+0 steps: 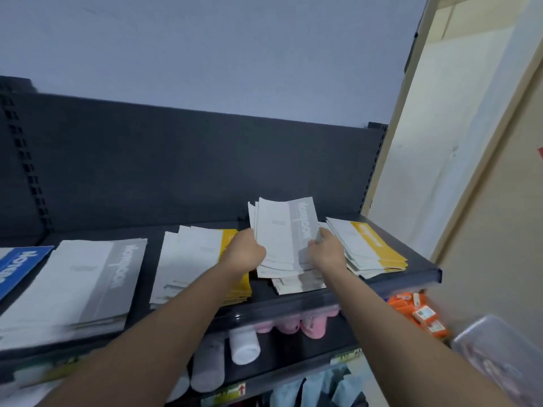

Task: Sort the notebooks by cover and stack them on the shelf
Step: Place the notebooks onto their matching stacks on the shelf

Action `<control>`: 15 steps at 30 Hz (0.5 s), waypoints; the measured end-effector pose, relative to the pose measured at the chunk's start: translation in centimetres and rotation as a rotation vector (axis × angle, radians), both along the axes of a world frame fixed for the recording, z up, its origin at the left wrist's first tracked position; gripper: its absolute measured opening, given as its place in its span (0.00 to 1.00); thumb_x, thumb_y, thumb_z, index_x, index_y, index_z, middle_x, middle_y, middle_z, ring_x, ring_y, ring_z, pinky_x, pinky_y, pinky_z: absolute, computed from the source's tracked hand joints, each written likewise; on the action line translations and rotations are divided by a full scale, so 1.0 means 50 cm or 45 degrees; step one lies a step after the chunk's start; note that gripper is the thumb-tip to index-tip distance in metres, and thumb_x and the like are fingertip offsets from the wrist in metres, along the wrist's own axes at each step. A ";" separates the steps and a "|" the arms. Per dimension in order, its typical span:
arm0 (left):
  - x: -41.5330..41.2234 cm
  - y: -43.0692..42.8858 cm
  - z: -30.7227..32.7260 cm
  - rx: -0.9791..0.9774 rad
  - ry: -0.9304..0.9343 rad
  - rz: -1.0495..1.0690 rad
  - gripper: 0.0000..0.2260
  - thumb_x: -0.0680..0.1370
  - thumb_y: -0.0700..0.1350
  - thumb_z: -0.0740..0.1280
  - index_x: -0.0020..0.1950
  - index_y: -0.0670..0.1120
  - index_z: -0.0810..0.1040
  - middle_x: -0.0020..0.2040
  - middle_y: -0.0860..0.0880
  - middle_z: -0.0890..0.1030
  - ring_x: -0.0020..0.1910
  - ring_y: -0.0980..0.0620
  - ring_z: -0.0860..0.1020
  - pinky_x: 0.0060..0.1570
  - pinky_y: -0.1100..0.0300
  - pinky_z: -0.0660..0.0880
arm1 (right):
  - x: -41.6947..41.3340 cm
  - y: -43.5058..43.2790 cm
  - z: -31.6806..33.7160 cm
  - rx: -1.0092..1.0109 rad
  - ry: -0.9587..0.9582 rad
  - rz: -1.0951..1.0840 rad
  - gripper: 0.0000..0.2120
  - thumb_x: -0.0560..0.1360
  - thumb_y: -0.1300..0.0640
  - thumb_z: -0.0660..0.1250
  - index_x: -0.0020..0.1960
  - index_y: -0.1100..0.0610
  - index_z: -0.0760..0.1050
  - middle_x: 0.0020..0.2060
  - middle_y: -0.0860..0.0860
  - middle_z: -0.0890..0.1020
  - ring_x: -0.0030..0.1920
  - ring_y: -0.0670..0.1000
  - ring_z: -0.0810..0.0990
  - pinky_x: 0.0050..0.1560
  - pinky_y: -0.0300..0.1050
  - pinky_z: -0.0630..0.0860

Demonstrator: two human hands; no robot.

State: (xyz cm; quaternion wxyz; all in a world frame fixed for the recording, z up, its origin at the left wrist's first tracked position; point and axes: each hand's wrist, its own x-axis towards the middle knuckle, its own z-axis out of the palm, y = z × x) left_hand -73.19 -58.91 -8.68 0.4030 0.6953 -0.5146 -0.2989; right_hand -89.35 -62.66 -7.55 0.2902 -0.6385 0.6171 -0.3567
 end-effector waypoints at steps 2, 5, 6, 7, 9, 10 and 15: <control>-0.023 -0.012 -0.001 0.021 -0.078 -0.005 0.09 0.72 0.35 0.59 0.51 0.41 0.73 0.53 0.41 0.81 0.43 0.48 0.77 0.40 0.55 0.72 | -0.018 -0.024 -0.001 0.010 0.111 0.015 0.12 0.78 0.61 0.55 0.59 0.59 0.71 0.52 0.56 0.79 0.49 0.58 0.75 0.48 0.46 0.72; -0.050 -0.025 -0.001 0.083 -0.275 -0.011 0.08 0.76 0.39 0.61 0.54 0.40 0.72 0.53 0.44 0.78 0.49 0.46 0.76 0.44 0.57 0.72 | -0.038 -0.050 -0.005 0.064 0.224 0.040 0.13 0.77 0.61 0.55 0.59 0.60 0.71 0.54 0.58 0.79 0.54 0.61 0.77 0.53 0.50 0.75; -0.057 -0.026 -0.001 0.099 -0.338 -0.024 0.03 0.76 0.40 0.61 0.49 0.41 0.71 0.51 0.43 0.77 0.47 0.47 0.74 0.40 0.59 0.70 | -0.042 -0.054 -0.006 0.087 0.268 0.049 0.12 0.75 0.61 0.56 0.57 0.60 0.72 0.54 0.58 0.79 0.54 0.61 0.77 0.53 0.50 0.75; -0.062 -0.030 -0.002 0.112 -0.388 -0.030 0.02 0.77 0.40 0.61 0.45 0.42 0.70 0.50 0.41 0.76 0.44 0.48 0.72 0.36 0.59 0.66 | -0.045 -0.059 -0.009 0.105 0.315 0.059 0.11 0.74 0.61 0.57 0.55 0.60 0.72 0.53 0.58 0.79 0.54 0.61 0.77 0.52 0.49 0.74; -0.069 -0.031 -0.003 0.151 -0.460 -0.051 0.06 0.77 0.41 0.61 0.49 0.39 0.72 0.54 0.39 0.76 0.43 0.47 0.70 0.30 0.60 0.61 | -0.049 -0.062 -0.013 0.145 0.392 0.082 0.12 0.72 0.60 0.58 0.54 0.59 0.72 0.53 0.57 0.79 0.54 0.61 0.77 0.50 0.48 0.73; -0.070 -0.031 -0.003 0.168 -0.502 -0.063 0.08 0.77 0.42 0.61 0.51 0.39 0.72 0.55 0.41 0.76 0.44 0.47 0.72 0.30 0.61 0.61 | -0.050 -0.062 -0.016 0.158 0.434 0.086 0.14 0.72 0.59 0.57 0.55 0.59 0.73 0.53 0.56 0.80 0.54 0.60 0.77 0.50 0.47 0.74; -0.065 -0.041 -0.009 0.264 -0.695 -0.095 0.05 0.76 0.47 0.62 0.46 0.45 0.69 0.52 0.46 0.76 0.46 0.49 0.73 0.38 0.59 0.66 | -0.057 -0.071 -0.027 0.138 0.670 0.068 0.19 0.74 0.54 0.57 0.62 0.57 0.74 0.63 0.56 0.72 0.64 0.58 0.69 0.61 0.52 0.73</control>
